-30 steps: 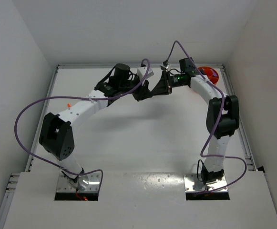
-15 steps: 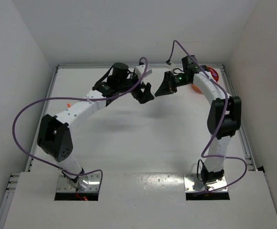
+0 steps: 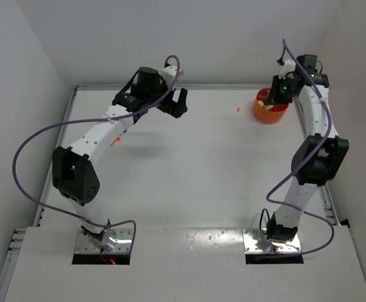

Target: Sort the legos into containers by color

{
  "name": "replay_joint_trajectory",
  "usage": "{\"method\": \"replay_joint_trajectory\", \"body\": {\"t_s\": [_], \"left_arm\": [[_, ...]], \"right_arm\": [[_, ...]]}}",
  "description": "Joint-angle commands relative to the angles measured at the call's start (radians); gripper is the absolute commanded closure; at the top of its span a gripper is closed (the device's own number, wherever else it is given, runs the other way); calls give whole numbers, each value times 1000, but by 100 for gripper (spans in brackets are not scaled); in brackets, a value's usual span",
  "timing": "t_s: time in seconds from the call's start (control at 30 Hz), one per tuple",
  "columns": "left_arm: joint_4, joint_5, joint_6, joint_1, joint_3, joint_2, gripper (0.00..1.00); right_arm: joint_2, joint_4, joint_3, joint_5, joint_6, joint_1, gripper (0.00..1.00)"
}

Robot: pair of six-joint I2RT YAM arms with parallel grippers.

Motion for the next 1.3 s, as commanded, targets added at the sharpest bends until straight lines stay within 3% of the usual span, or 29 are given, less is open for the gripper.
{"method": "replay_joint_trajectory", "body": {"t_s": [0.0,0.3,1.13,1.27], "left_arm": [[-51,-72,10,17,56,20,0],[-71,-92,10,36,82,58,0],[-53,-129,-19,65,73,76,0],[-53,-129,-19,65,73,76,0]], "right_arm": [[34,15,98,164,-36,-38,100],[176,8,233,175,22,-114,100],[348,78,357,303,76,-105,100],[367,87,368,303,76,-105,96]]}}
